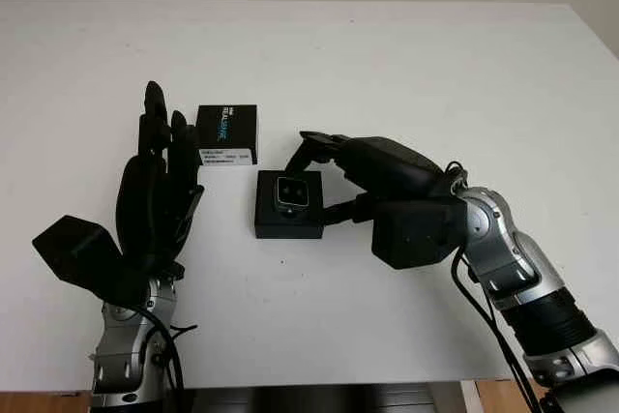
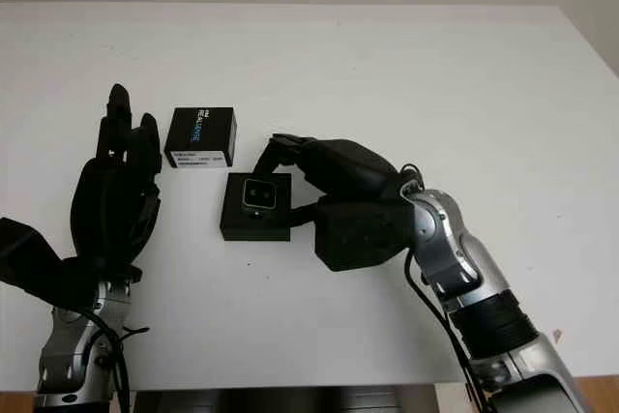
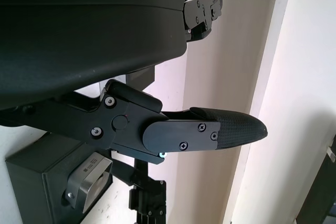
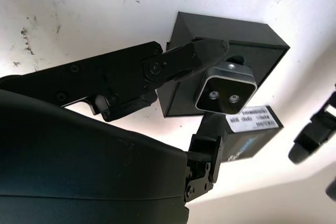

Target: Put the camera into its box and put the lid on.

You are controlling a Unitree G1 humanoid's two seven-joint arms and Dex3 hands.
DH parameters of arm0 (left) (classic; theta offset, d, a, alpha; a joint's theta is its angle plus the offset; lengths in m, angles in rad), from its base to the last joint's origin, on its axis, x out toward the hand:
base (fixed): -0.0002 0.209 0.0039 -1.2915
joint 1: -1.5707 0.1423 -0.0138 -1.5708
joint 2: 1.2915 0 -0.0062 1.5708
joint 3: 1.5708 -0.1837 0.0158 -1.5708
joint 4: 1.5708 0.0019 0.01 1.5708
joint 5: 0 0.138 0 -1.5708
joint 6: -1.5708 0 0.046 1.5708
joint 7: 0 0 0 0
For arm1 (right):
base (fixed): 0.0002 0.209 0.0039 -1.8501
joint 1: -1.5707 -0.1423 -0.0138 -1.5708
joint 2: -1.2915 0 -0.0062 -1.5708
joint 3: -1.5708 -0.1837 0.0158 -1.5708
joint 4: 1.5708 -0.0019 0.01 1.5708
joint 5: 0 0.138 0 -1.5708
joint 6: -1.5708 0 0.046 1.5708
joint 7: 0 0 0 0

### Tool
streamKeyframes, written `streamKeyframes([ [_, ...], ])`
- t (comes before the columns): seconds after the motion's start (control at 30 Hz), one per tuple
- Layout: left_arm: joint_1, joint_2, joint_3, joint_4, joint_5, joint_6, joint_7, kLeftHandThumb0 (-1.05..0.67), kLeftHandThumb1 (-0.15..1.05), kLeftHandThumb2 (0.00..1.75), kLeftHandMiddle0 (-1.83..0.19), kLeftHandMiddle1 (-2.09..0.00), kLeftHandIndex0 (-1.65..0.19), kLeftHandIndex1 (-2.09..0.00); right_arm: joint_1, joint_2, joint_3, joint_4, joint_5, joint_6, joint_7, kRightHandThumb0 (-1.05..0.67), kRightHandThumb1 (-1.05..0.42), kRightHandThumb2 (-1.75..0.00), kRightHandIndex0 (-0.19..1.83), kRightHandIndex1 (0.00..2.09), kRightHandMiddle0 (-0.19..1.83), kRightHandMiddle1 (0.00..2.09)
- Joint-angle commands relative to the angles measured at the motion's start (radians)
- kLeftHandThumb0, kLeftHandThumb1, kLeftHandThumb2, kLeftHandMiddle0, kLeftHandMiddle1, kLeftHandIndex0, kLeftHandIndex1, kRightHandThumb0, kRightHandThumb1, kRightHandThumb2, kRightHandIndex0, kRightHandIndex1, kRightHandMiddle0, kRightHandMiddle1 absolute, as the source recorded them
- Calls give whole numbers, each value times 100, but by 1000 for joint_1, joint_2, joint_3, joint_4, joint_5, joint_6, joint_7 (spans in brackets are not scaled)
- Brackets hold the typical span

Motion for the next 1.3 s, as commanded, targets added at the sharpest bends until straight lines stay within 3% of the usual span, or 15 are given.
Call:
streamKeyframes([
  [0.0, 13, -2, -2, -23, 0, -2, 2, -75, 105, 42, 19, 0, 19, 0, -11, 6, -36, -23, 12, -10, -30, -55, -101, -6, 10, 8, -2, 80],
  [0.2, 11, 1, -1, -19, -1, -6, -5, -74, 105, 43, 19, 0, 19, 0, -98, 22, -109, 9, 34, -11, -117, -55, -103, -5, 18, 9, 14, 67],
  [0.37, 2, 0, 0, -14, -11, -1, -8, -75, 105, 42, 19, 0, 19, 0, -166, 43, -145, 72, 69, 8, -150, -54, -98, -4, 22, 10, 17, 69],
  [0.5, -5, 3, -2, -14, -3, 4, -4, -76, 105, 40, 19, 0, 19, 0, -186, 47, -156, 93, 77, 0, -166, -52, -95, -5, 27, 11, 11, 85],
  [0.6, -7, 0, -3, -10, -5, -3, -7, -75, 105, 40, 19, 0, 19, 0, -173, 28, -142, 82, 88, -12, -123, -56, -98, -6, 24, 9, 2, 85],
  [0.77, -11, -3, -7, -12, 3, 3, 4, -76, 105, 41, 19, 0, 19, 0, -135, -63, -70, 118, 42, -303, -79, -66, -105, -32, 15, 4, -2, 48],
  [0.9, -10, -4, -10, -14, 4, 3, 7, -76, 105, 40, 19, 0, 19, 0, -117, -110, -25, 152, -3, -484, -61, -70, -105, -48, 4, 1, -10, 34],
  [1.27, -4, -5, -11, -18, 1, 3, 10, -76, 105, 40, 19, 0, 19, 0, -37, -138, 18, 239, -144, -767, -156, -80, -105, -58, -6, 0, -9, 22],
])
